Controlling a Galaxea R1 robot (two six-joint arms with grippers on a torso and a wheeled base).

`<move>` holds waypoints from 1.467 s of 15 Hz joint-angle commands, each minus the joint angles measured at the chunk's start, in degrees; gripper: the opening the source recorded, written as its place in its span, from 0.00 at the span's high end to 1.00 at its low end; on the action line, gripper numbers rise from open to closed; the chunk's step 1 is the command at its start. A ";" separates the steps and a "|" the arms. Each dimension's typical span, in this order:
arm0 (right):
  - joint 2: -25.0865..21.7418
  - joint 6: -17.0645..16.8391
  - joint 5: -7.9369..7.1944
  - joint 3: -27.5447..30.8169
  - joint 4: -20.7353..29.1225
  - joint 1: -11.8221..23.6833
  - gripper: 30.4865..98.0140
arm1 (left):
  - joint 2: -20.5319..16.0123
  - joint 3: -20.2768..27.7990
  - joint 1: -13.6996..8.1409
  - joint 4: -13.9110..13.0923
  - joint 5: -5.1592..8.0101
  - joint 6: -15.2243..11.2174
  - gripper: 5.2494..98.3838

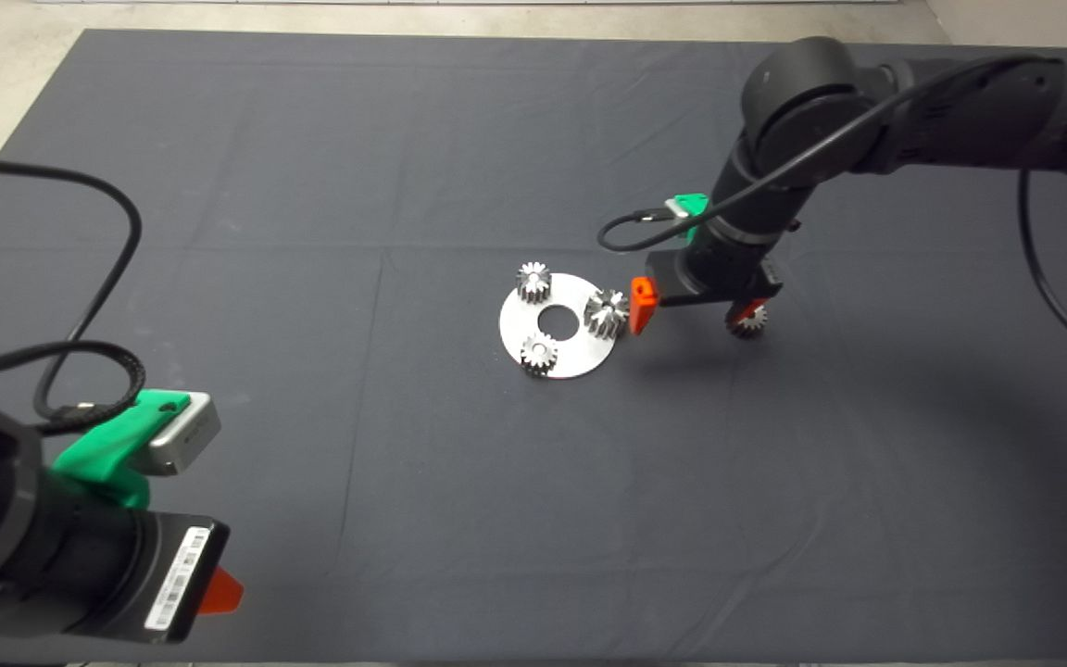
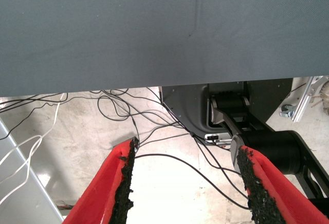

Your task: Remove an incorrectly installed larger gear and replace it with the correct smaller gear

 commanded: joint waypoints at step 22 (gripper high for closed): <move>8.07 -8.61 -4.23 -13.98 -11.33 -5.38 0.00 | 0.29 0.48 -0.47 2.11 1.58 -1.09 0.53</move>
